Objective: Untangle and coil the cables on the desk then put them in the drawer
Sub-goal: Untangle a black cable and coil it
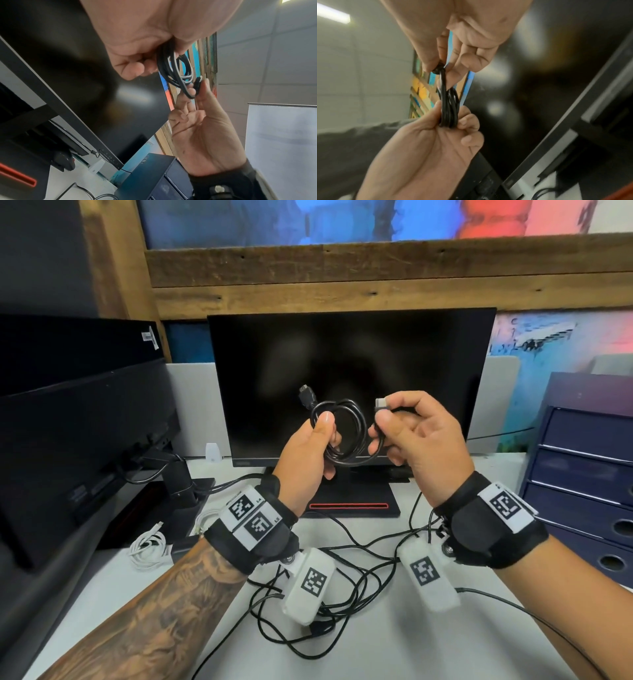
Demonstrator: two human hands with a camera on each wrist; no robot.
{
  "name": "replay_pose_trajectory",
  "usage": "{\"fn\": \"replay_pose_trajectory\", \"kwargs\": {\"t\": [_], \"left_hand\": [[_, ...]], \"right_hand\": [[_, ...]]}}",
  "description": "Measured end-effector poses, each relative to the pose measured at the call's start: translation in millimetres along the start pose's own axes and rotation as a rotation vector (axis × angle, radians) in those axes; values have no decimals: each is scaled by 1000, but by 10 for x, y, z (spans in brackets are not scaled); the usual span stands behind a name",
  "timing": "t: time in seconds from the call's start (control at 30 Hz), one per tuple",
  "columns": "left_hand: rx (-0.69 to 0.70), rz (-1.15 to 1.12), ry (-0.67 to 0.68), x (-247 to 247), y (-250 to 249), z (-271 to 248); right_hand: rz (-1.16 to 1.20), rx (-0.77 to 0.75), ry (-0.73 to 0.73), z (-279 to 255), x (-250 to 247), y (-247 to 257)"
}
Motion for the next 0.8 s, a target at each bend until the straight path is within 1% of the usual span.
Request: {"fn": "replay_pose_trajectory", "kwargs": {"t": [0.1, 0.17, 0.2, 0.3, 0.4, 0.47, 0.53, 0.6, 0.7, 0.8], "left_hand": [[-17, 27, -29, -4, 15, -12], [-6, 75, -50, 6, 7, -26], [25, 97, -61, 11, -20, -41], [168, 200, -56, 49, -148, -109], [267, 289, 46, 120, -216, -154], [285, 289, 111, 144, -214, -168], [275, 290, 166, 170, -178, -186], [233, 266, 208, 202, -119, -203], [231, 252, 209, 224, -113, -196], [232, 279, 222, 228, -164, -186]], "right_hand": [[-222, -155, 87, -52, 78, 99], [-373, -201, 128, -87, 139, 85], [-406, -194, 125, -92, 146, 66], [-389, -113, 63, -70, 96, 13], [-410, -82, 12, -57, 48, -32], [-496, -92, -4, -51, 25, -75], [-536, -77, 37, -37, 40, -133], [-512, -49, 115, -32, 89, -177], [-446, -74, 161, -1, 97, -141], [-413, -55, 273, 49, 64, -108]]}}
Point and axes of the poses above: each hand's wrist, its own z-axis towards the middle knuckle, its own x-axis out of the palm, y = z × x, the point moved 6 cm from there along z, towards the middle knuckle, and after that the axes turned 3 degrees about -y, right-handed, at the moved point
